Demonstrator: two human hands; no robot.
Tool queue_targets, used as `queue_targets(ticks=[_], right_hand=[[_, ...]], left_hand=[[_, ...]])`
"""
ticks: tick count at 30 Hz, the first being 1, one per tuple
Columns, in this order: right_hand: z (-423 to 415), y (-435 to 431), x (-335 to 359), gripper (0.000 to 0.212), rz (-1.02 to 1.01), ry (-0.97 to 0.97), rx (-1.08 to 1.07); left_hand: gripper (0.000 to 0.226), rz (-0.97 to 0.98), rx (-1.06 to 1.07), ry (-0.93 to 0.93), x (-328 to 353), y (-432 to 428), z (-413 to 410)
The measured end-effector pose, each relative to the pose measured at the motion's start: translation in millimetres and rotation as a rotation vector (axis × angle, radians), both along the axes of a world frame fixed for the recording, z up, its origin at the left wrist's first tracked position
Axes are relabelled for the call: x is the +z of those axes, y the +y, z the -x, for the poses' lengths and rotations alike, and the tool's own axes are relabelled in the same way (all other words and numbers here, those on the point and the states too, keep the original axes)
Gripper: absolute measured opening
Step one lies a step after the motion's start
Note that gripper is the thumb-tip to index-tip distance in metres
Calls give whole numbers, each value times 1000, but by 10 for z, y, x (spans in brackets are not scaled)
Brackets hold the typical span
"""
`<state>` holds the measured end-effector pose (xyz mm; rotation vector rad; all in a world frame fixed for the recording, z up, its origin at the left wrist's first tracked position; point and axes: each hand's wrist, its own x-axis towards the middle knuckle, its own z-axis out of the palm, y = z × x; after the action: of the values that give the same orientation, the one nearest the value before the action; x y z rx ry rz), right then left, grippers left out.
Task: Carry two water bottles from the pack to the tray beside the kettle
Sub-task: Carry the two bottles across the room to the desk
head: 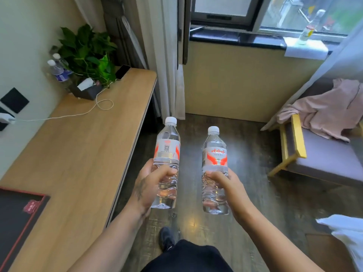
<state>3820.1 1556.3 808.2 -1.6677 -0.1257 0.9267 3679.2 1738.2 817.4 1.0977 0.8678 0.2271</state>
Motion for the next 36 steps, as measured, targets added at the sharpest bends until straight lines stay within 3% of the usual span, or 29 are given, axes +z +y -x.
queue_targets(ticks=[4, 9, 17, 22, 25, 30, 33, 36], right_hand=[[-29, 432, 72, 79, -3, -26, 65], [-16, 1006, 117, 66, 16, -15, 180], [140, 1999, 107, 59, 12, 5, 588], [363, 2473, 76, 53, -7, 30, 877], [514, 2641, 79, 69, -2, 36, 1064], [785, 2745, 81, 55, -2, 64, 1313], [931, 2757, 104, 65, -1, 46, 1419], [1041, 2788, 89, 57, -11, 45, 1503]], left_hand=[[59, 15, 70, -17, 25, 322, 61], [63, -3, 227, -6, 44, 654, 306], [64, -22, 621, 38, 80, 869, 856], [48, -16, 931, 90, 151, 705, 1136], [49, -16, 1090, 109, 209, 503, 1240], [65, 7, 1345, 138, 240, 86, 1333], [68, 3, 1459, 130, 250, -132, 1352], [69, -9, 1520, 151, 228, -257, 1362]])
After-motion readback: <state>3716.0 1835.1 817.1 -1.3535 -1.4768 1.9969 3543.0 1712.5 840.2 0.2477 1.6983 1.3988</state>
